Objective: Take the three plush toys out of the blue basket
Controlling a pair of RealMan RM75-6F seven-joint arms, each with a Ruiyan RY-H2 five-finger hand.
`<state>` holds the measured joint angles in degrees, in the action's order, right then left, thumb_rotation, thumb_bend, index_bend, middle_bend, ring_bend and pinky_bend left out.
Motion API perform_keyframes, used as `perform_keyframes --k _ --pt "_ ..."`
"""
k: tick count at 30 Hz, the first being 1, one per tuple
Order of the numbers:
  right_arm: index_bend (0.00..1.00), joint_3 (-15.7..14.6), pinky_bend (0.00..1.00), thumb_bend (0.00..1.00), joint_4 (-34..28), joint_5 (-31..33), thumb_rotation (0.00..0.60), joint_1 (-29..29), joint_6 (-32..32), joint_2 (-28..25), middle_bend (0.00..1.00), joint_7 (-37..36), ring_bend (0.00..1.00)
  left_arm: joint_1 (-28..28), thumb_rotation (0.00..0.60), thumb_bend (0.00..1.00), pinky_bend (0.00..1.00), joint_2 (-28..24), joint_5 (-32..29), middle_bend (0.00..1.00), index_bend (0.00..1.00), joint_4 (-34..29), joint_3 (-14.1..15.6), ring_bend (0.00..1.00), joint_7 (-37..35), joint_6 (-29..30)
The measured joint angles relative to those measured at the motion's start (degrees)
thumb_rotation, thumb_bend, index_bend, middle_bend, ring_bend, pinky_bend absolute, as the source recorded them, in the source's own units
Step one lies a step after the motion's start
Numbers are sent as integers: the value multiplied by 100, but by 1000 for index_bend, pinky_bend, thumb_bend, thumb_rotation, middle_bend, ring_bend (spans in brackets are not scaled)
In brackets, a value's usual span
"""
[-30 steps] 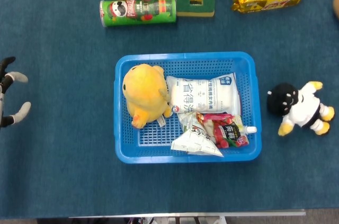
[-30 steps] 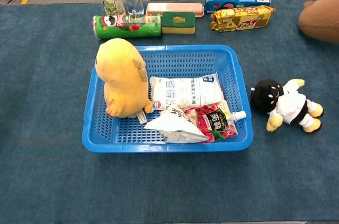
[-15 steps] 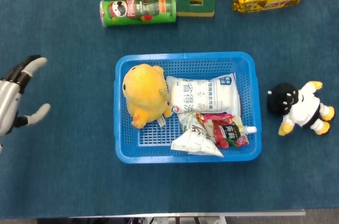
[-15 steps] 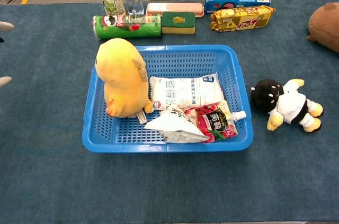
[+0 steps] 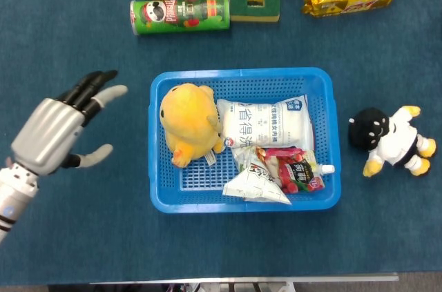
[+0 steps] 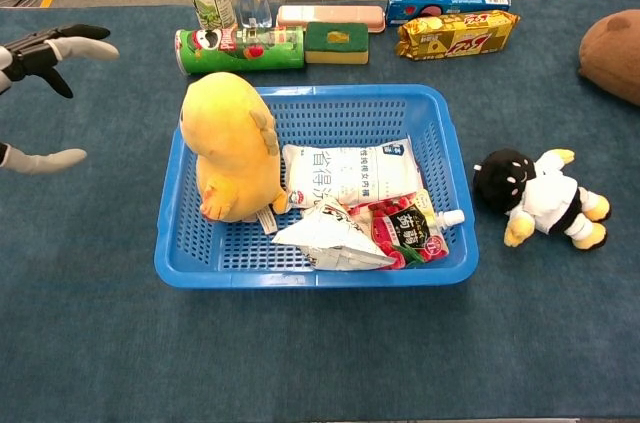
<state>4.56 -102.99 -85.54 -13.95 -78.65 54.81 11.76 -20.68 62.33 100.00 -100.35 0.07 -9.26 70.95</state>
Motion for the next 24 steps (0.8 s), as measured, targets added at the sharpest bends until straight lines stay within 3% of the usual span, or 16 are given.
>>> perform_keyframes --k 12,24 --pt "22 -9 501 0 121 60 600 13 113 13 75 -146 134 -737 600 250 274 125 36 0 92 -309 -110 0 575 -885" --pt "22 -67 499 0 316 66 600 62 188 90 79 -403 134 -1478 600 249 274 409 -574 0 92 -354 -423 0 765 -1704"
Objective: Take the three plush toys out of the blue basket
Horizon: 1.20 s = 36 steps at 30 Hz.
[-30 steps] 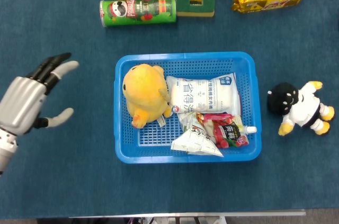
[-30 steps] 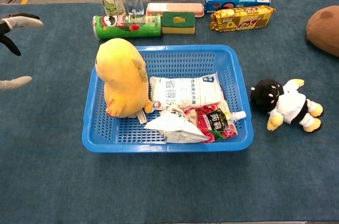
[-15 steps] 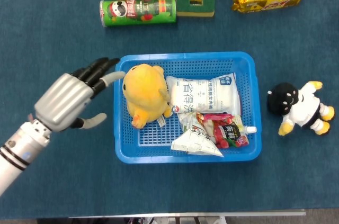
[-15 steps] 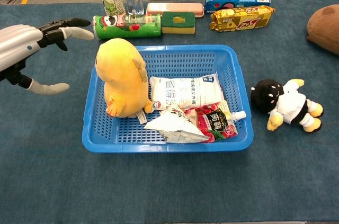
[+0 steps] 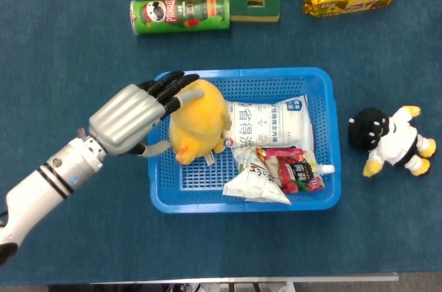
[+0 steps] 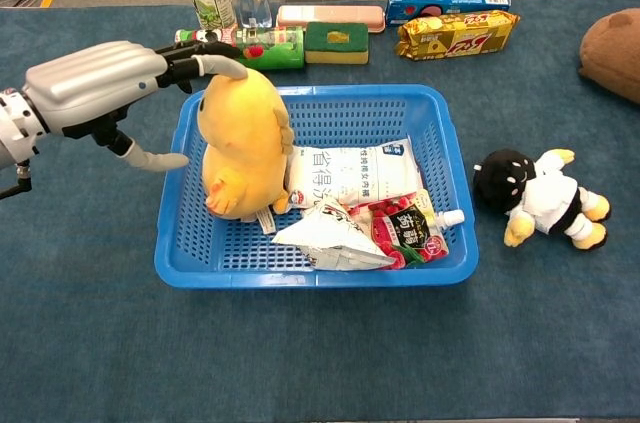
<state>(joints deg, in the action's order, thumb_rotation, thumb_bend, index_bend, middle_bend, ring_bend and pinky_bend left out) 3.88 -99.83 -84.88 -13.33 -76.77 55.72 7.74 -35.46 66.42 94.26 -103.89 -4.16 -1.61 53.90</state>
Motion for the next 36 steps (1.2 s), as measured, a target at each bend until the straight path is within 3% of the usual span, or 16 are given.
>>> perform_keyframes --k 13,25,30,33,36 --pt "22 -26 497 0 78 2 600 -6 102 56 78 -77 134 -88 600 249 274 107 -198 0 94 101 -59 0 -53 247" --pt "22 -49 497 0 134 3 600 11 129 108 80 -139 134 -474 600 249 279 123 -434 0 112 37 16 0 440 -377" --pt "22 -68 497 0 163 -1 600 48 106 115 83 -199 134 -554 600 249 331 210 -558 0 159 60 23 12 674 -451" --pt "22 -73 497 0 179 -5 600 64 93 120 85 -227 134 -560 600 249 404 287 -628 6 201 100 30 83 770 -416" --pt "22 -75 496 0 192 2 600 72 95 128 87 -249 134 -539 600 249 493 331 -628 103 259 115 37 186 744 -310"
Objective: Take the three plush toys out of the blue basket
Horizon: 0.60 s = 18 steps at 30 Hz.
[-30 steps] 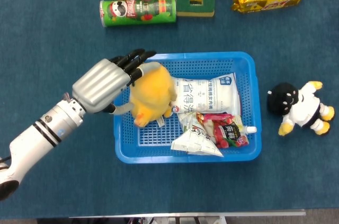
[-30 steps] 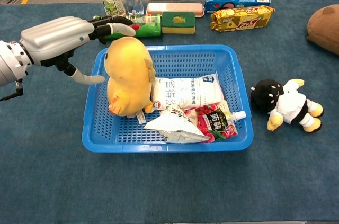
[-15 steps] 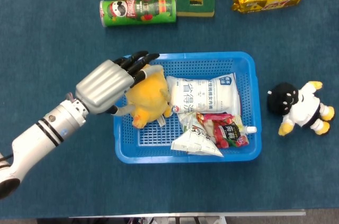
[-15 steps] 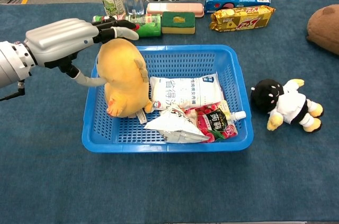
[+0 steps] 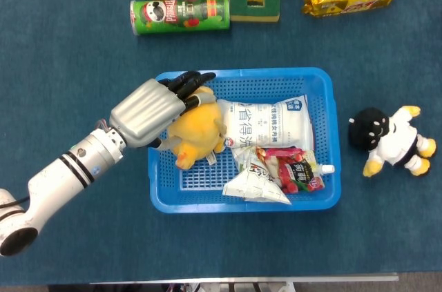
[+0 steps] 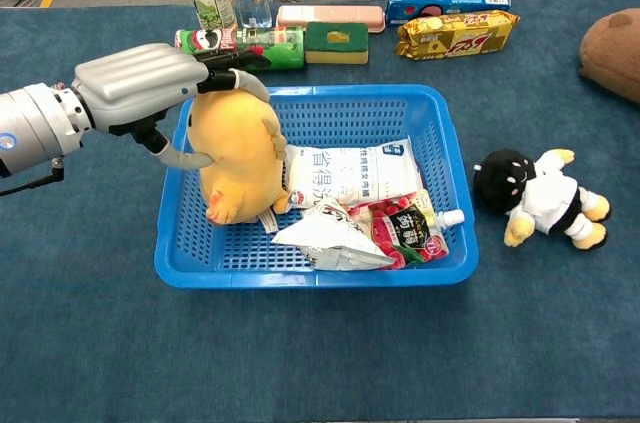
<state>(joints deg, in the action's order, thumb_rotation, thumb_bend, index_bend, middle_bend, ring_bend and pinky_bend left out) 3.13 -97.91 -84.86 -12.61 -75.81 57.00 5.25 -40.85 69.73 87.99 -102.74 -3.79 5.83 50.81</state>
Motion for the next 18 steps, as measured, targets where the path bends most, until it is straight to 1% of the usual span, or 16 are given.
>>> perform_keyframes --k 2,4,6,8,12,15,18 --pt "22 -1 496 0 11 1 600 -1 12 8 88 -10 134 29 600 250 570 28 21 233 298 14 1 292 -38 106" --pt "22 -1 496 0 19 3 600 -3 20 15 88 -17 134 81 600 249 614 63 54 326 328 29 6 370 -77 265" --pt "22 2 496 0 30 8 600 -4 26 24 88 -23 134 149 600 249 642 84 109 388 369 23 20 421 -126 446" --pt "22 7 496 0 46 17 600 -5 30 33 88 -32 134 212 600 249 662 81 176 428 412 -17 39 453 -204 603" --pt "22 11 496 0 89 30 600 -8 45 61 88 -75 134 328 600 250 697 -44 305 475 458 -260 74 491 -470 875" --pt "22 9 495 0 109 10 600 -6 39 77 88 -105 134 406 600 250 710 -219 394 494 475 -498 87 503 -627 1055" --pt "22 1 495 0 104 -40 600 17 -23 77 88 -130 134 501 600 250 711 -426 487 500 481 -697 92 505 -601 1251"
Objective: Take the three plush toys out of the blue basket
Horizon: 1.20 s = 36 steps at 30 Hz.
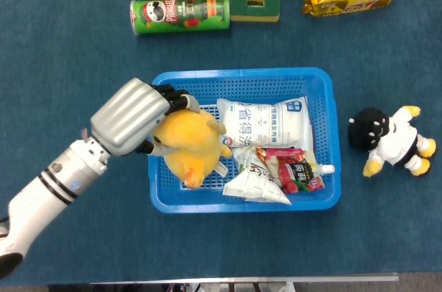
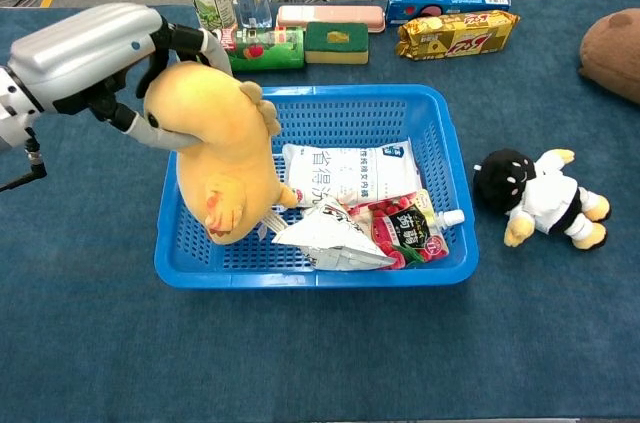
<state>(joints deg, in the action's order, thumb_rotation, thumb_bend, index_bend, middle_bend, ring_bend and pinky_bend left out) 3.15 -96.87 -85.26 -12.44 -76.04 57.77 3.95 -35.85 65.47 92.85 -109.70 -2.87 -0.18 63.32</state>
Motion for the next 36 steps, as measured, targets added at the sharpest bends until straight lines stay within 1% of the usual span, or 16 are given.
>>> perform_keyframes --k 5,9,11,15,18,21,23,27,29,30,31,33,34,36 --pt "22 -17 495 0 -11 -50 600 79 -123 -21 89 -68 134 200 600 249 712 -171 20 501 483 -257 -25 505 454 330" --pt "22 -24 495 0 9 -38 600 91 -110 -26 89 -110 134 458 600 250 712 -170 20 500 492 -378 -136 505 1141 912" --pt "22 -24 495 0 22 -30 600 83 -79 -21 89 -119 134 592 600 250 712 -86 22 499 495 -372 -215 505 1448 1268" --pt "22 -23 495 0 33 -15 600 59 -19 -7 89 -128 134 951 600 250 713 261 -12 495 495 -190 -419 505 2033 2123" --pt "22 -25 495 0 36 1 600 46 21 9 89 -122 134 1169 600 249 713 455 -92 485 493 140 -504 501 2369 2436" --pt "22 -29 495 0 28 17 600 31 68 23 89 -100 134 1345 600 250 712 536 -336 481 492 381 -517 494 2519 2503" --pt "22 -29 495 0 17 29 600 20 92 30 89 -77 134 1426 600 250 711 530 -528 480 491 410 -489 490 2572 2463" --pt "22 -27 495 0 1 48 600 1 133 53 89 -53 134 1568 600 250 709 428 -966 477 490 389 -334 485 2636 2140" --pt "22 -31 495 0 -2 53 600 -8 159 69 89 -48 134 1612 600 250 708 382 -1107 463 473 386 -240 479 2634 1962" --pt "22 -32 495 0 -1 57 600 -12 170 75 89 -45 134 1639 600 250 707 354 -1193 450 461 399 -176 474 2625 1847" --pt "22 -33 495 0 0 63 600 -16 181 81 89 -43 134 1657 600 250 707 338 -1248 409 423 416 -130 455 2611 1769" --pt "22 -32 495 0 6 76 600 -25 200 90 89 -40 134 1687 600 250 706 300 -1358 298 317 456 -41 419 2562 1598" --pt "22 -31 495 0 10 80 600 -28 207 94 89 -39 134 1696 600 250 706 281 -1416 199 221 468 -13 386 2539 1526" --pt "22 -29 495 0 14 82 600 -36 218 102 90 -51 134 1718 600 244 704 235 -1553 75 98 490 33 329 2460 1388"
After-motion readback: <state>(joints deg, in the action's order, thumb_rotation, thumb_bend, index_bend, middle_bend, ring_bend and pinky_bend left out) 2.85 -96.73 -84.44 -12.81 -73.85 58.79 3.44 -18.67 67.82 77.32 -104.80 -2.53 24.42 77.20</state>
